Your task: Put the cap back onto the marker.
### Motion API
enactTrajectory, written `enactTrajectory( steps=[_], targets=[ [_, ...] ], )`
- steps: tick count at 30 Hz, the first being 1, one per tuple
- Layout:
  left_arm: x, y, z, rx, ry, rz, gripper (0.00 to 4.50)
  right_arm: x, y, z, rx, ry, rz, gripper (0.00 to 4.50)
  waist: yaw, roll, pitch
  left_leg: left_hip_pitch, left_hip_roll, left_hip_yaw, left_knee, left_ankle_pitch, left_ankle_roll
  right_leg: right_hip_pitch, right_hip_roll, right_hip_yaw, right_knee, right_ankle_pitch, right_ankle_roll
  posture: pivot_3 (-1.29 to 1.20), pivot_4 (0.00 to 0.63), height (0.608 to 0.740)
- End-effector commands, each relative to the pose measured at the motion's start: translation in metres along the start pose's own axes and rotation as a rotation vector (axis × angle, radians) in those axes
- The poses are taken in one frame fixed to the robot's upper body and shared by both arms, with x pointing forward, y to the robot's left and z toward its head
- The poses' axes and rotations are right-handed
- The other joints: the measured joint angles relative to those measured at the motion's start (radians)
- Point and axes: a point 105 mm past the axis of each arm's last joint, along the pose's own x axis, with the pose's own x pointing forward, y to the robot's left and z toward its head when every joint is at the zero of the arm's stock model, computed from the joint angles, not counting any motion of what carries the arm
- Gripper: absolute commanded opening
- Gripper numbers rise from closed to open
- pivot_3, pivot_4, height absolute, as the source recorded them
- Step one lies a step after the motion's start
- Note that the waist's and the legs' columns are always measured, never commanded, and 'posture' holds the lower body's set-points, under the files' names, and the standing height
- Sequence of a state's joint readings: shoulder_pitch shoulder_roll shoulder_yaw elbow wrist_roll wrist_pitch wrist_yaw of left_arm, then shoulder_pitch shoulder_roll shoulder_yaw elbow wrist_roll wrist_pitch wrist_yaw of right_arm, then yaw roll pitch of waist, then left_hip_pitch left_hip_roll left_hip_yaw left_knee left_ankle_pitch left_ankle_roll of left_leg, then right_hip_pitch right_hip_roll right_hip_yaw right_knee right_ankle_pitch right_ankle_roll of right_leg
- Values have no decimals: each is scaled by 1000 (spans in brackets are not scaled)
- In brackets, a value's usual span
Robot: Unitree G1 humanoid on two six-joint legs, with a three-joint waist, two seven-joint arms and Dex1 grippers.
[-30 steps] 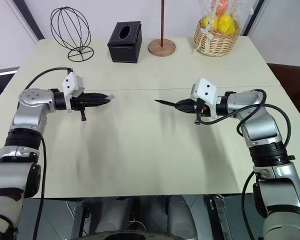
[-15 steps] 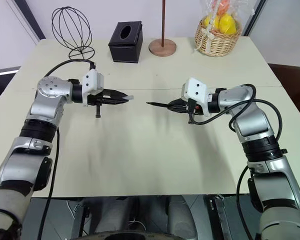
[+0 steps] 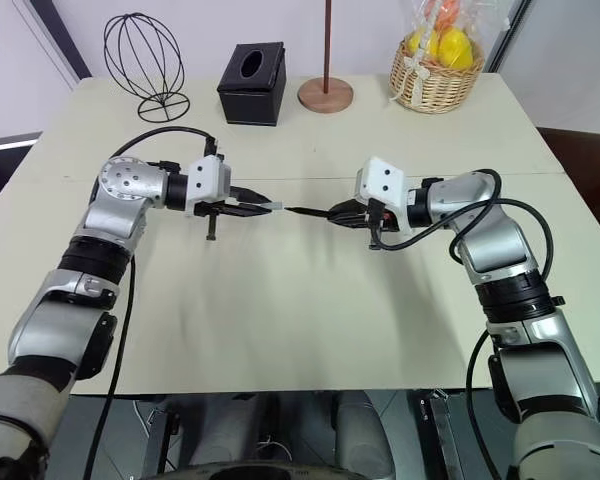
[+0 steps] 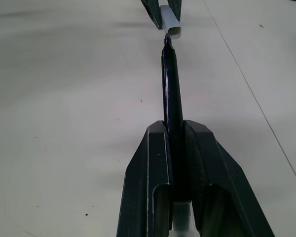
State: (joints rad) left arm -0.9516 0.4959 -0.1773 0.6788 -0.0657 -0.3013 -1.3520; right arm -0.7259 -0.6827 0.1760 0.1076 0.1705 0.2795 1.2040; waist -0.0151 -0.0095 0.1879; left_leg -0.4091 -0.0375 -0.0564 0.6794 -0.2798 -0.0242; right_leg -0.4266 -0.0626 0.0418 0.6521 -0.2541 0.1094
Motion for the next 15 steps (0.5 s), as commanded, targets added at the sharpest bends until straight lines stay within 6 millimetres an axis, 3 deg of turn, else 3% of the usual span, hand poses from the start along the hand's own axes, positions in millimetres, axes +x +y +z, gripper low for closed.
enactTrajectory(
  steps=[1,15],
  targets=[
    [-1,11,13,62,-15,18,57,-2,-5,19,-55,-39,-9,0,0,0,0,0,0,0,0,0,0,0,0,0,0,0,0,0,150,740],
    [-5,9,7,62,10,4,57,-2,-7,17,-48,-39,-25,0,0,0,0,0,0,0,0,0,0,0,0,0,0,0,0,0,150,740]
  ],
)
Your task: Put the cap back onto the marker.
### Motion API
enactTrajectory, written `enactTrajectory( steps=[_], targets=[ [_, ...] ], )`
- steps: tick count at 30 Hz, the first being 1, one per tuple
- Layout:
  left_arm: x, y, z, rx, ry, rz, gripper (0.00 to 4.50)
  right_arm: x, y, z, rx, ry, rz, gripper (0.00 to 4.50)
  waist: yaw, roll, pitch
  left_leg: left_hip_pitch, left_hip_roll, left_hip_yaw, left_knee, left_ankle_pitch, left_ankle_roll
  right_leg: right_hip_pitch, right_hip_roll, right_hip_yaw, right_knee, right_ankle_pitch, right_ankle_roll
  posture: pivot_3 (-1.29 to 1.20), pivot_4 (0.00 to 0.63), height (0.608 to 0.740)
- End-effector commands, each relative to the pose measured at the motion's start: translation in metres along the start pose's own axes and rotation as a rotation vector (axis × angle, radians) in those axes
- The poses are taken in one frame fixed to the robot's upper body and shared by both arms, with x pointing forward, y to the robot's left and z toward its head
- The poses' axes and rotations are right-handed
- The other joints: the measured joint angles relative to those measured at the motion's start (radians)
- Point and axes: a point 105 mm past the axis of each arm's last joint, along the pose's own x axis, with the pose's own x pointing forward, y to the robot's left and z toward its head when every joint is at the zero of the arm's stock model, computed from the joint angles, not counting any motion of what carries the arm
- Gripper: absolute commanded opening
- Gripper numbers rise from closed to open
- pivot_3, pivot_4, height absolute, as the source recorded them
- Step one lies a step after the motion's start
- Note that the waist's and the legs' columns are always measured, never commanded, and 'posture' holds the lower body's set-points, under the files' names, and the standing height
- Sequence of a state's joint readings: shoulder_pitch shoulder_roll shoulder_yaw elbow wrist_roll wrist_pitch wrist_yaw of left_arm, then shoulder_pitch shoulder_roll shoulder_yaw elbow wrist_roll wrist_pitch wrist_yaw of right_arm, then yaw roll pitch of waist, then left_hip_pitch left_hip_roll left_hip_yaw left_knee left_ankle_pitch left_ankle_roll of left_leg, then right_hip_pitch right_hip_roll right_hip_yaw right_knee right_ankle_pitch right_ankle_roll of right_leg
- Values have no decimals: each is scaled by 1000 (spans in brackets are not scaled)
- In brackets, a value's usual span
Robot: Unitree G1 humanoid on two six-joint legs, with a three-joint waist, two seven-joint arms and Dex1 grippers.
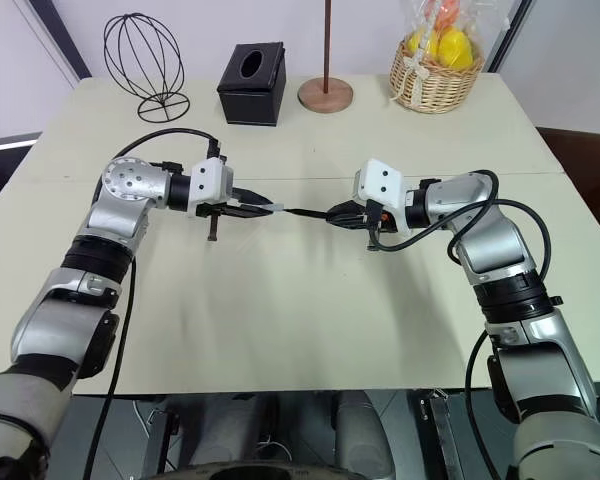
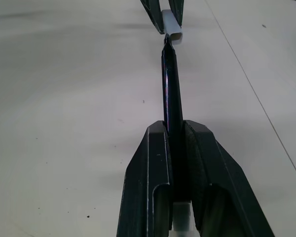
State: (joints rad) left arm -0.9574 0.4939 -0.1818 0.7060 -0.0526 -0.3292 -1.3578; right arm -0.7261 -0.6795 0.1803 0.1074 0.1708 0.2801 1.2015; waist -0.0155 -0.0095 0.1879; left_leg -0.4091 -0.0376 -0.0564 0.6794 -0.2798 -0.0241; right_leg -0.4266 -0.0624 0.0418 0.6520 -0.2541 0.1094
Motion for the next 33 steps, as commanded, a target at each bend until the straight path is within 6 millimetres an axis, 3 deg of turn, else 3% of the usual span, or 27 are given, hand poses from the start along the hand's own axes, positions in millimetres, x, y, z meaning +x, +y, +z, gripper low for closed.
enactTrajectory(
  steps=[1,20,33],
  targets=[
    [-6,10,11,52,-2,17,57,-3,-8,17,-49,-39,-27,0,0,0,0,0,0,0,0,0,0,0,0,0,0,0,0,0,150,740],
    [12,6,19,63,-47,-5,57,-1,-5,16,-41,-45,-21,0,1,0,0,0,0,0,0,0,0,0,0,0,0,0,0,0,150,740],
    [-10,10,9,51,5,23,57,-10,-11,5,-25,-12,-51,0,1,0,0,0,0,0,0,0,0,0,0,0,0,0,0,0,150,740]
  ],
)
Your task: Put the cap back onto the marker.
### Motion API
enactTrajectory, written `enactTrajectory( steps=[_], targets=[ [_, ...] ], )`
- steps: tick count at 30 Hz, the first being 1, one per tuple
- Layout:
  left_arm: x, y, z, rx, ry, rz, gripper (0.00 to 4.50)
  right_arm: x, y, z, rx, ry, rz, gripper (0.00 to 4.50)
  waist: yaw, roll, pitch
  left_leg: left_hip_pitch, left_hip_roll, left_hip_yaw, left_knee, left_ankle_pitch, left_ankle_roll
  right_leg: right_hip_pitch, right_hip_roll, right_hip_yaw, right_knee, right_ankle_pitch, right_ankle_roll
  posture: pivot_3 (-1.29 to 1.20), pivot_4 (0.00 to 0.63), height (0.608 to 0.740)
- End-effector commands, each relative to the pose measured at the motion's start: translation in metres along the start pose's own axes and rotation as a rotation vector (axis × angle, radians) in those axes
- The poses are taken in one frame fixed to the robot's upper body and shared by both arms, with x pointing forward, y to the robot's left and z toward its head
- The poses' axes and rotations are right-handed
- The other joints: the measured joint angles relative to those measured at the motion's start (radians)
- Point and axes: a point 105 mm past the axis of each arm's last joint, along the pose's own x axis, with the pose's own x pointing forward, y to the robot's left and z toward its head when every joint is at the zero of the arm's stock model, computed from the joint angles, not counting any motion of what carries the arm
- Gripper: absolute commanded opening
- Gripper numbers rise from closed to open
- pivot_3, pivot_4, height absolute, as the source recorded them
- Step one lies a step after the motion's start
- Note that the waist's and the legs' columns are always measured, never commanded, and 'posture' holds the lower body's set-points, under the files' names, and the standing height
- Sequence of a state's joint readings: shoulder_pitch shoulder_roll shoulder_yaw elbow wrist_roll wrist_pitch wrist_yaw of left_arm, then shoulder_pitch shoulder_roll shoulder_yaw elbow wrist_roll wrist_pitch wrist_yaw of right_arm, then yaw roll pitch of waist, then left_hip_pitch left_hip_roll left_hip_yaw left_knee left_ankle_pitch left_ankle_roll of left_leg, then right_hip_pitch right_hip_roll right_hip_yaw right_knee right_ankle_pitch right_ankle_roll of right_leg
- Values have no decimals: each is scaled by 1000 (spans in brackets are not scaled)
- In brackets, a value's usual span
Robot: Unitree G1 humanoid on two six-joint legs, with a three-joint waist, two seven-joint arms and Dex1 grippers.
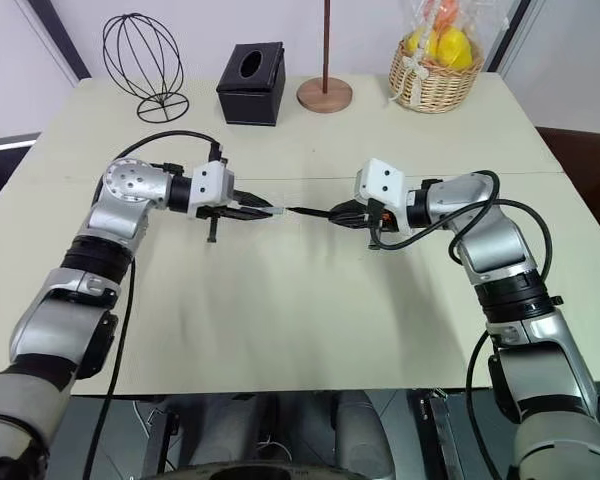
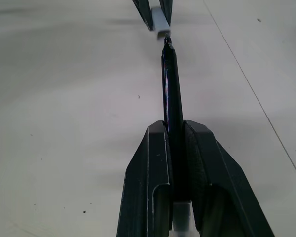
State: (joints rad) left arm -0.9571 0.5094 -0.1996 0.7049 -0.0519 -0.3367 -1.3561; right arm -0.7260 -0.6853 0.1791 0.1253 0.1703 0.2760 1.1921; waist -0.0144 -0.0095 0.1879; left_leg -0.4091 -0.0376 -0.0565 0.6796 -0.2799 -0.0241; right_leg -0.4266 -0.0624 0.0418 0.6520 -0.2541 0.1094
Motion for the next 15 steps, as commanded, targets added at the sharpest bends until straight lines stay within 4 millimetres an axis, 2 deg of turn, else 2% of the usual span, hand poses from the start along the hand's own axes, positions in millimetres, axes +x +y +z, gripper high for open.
enactTrajectory(
  steps=[1,15],
  targets=[
    [-9,12,11,40,-18,38,57,-7,-8,8,-34,-21,-36,0,1,0,0,0,0,0,0,0,0,0,0,0,0,0,0,0,150,740],
    [1,13,20,41,-53,37,57,0,-5,7,-25,-32,-24,0,0,0,0,0,0,0,0,0,0,0,0,0,0,0,0,0,150,740]
  ],
)
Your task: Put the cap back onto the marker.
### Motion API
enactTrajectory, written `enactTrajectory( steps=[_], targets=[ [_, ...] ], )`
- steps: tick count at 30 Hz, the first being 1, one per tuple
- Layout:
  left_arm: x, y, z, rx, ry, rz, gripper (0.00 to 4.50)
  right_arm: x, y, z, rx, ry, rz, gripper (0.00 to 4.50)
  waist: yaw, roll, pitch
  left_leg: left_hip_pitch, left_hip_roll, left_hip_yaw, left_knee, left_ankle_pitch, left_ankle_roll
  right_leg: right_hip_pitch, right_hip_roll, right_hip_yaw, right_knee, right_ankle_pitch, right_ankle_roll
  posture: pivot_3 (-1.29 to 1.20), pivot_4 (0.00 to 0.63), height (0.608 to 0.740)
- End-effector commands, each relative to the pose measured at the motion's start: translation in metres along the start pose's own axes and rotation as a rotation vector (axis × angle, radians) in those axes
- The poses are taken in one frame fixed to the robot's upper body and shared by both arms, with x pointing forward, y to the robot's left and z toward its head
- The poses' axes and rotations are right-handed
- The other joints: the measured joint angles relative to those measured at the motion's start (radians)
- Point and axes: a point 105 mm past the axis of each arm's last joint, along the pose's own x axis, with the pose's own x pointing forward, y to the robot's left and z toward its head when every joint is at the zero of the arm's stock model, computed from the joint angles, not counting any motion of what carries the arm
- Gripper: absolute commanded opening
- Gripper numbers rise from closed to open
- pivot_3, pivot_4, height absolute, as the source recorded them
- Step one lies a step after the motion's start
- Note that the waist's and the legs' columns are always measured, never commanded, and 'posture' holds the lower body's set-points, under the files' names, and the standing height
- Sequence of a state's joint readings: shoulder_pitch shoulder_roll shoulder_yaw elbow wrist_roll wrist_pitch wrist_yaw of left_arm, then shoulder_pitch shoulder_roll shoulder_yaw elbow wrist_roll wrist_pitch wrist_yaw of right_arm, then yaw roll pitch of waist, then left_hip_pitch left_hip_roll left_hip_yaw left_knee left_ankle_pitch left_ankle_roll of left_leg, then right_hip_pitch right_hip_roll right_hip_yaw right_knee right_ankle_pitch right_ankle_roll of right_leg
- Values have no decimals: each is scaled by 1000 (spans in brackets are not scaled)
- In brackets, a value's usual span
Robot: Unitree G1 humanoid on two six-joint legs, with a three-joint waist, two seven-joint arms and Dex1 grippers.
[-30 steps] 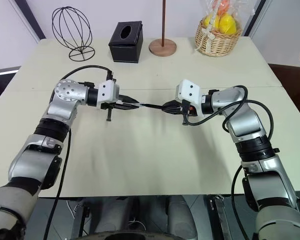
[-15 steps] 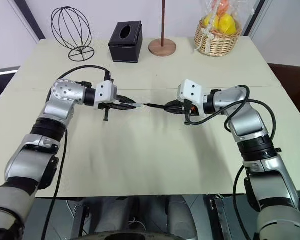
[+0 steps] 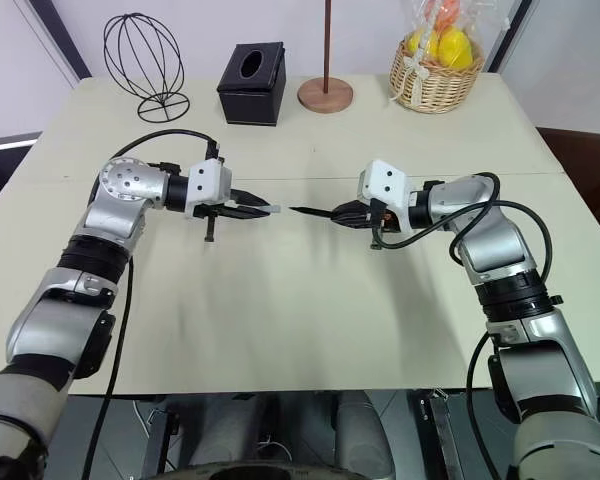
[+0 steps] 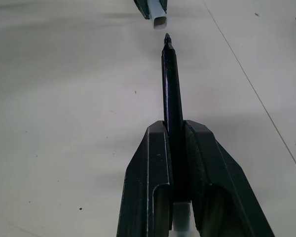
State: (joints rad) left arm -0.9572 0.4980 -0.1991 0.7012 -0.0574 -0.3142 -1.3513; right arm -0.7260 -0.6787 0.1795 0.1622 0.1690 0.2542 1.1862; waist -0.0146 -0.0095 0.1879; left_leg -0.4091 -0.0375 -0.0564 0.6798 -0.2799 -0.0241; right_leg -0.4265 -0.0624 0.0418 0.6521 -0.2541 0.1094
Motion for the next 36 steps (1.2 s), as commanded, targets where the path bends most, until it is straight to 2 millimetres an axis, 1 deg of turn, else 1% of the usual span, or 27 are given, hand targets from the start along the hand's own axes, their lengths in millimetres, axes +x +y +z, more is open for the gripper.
enactTrajectory(
  steps=[1,8,15,24,31,36],
  targets=[
    [-1,13,19,63,-46,31,57,-1,-3,13,-39,-33,-13,0,0,0,0,0,0,0,0,0,0,0,0,0,0,0,0,0,150,740],
    [6,15,23,68,-61,30,57,0,-1,14,-39,-37,-10,0,-1,0,0,0,0,0,0,0,0,0,0,0,0,0,0,0,150,740],
    [8,15,22,67,-60,32,57,0,-1,14,-40,-38,-11,0,0,0,0,0,0,0,0,0,0,0,0,0,0,0,0,0,150,740],
    [20,11,18,180,14,-27,57,4,-4,20,-64,-43,-4,0,0,0,0,0,0,0,0,0,0,0,0,0,0,0,0,0,150,740],
    [26,15,23,243,6,-9,57,4,-6,24,-88,-41,-11,0,0,0,0,0,-1,0,0,0,0,0,0,0,0,0,0,0,150,740],
    [33,15,29,275,-19,-9,57,4,-8,27,-101,-47,-15,0,0,0,0,0,-1,0,0,0,0,0,0,0,0,0,0,0,150,740]
  ],
)
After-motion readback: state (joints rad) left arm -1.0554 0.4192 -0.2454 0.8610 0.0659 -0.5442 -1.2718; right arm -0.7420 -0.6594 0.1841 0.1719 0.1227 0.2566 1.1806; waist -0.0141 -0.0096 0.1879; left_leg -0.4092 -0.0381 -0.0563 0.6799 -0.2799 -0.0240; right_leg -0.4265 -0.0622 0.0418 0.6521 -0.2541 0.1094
